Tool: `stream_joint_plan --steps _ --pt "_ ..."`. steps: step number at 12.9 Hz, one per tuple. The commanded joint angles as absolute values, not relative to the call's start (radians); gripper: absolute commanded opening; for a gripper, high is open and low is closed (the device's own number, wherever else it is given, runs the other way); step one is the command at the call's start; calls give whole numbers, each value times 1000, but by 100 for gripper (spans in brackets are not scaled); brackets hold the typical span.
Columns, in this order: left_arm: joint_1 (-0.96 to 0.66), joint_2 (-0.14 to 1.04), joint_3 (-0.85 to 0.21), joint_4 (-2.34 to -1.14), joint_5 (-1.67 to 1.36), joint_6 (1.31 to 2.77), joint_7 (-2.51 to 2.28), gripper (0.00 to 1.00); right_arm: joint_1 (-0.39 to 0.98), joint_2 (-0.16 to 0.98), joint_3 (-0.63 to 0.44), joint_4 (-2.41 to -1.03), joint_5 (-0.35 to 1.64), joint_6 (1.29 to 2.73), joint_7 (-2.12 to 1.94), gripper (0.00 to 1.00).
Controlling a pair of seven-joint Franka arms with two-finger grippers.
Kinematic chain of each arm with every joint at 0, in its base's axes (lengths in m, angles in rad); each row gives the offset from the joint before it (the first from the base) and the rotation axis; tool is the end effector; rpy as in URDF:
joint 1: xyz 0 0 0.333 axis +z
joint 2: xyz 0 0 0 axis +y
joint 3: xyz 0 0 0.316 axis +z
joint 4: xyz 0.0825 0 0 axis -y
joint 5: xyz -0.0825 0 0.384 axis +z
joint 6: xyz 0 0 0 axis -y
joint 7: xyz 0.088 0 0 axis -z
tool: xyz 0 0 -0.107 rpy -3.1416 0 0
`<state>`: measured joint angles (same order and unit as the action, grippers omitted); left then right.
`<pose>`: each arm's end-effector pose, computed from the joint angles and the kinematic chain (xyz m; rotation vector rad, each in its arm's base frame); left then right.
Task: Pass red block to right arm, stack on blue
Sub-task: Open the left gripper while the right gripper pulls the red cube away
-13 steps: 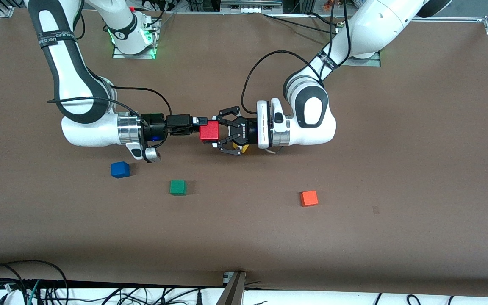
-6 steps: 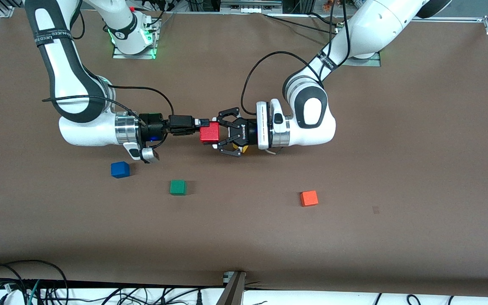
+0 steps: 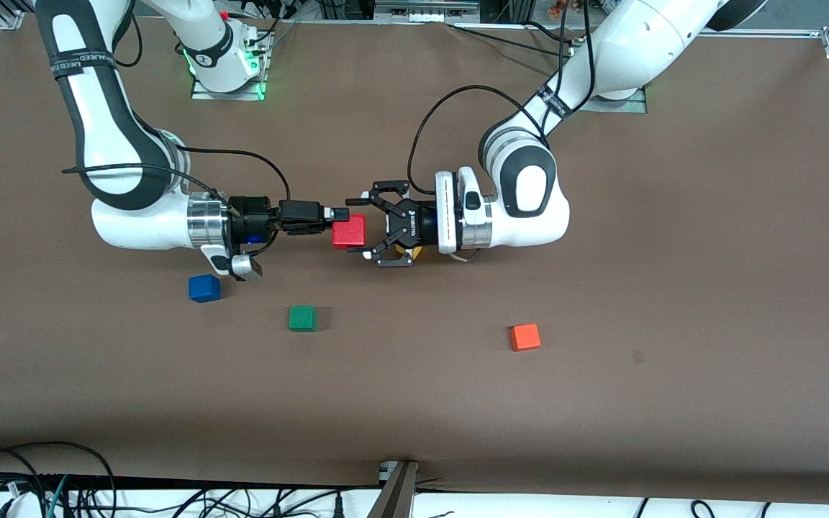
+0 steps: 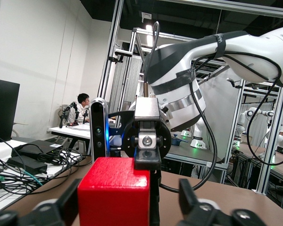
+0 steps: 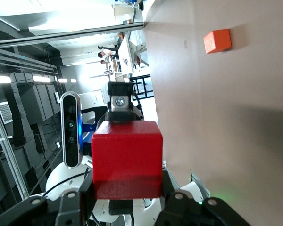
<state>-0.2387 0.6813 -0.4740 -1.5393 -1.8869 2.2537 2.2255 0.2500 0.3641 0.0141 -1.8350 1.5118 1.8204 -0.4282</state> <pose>0.5823 -0.4471 0.3336 1.3037 -0.9731 1.1755 0.5932 0.2443 0.3708 -1.7610 0.0739 0.1965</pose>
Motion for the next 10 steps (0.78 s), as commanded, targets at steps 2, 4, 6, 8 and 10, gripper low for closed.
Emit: stream_joint_plan --steps 2,4,6,8,10 --pt "-195 654 -476 -1535 -1905 2231 2232 100 244 351 -11 -1825 1497 1822 -446 34" --pt "-144 637 -474 -1537 -1834 2177 2179 100 244 350 -49 -1798 1361 1821 -445 33" --pt "-74 617 -474 -1536 -1682 2102 2055 100 244 347 -86 -1783 1248 1819 -446 33" --pt "-6 589 -471 -1534 -1507 2024 1900 100 244 344 -113 -1767 1093 1821 -448 33" --pt "53 562 -471 -1520 -1261 1941 1737 100 242 341 -133 -1761 903 1824 -448 33"
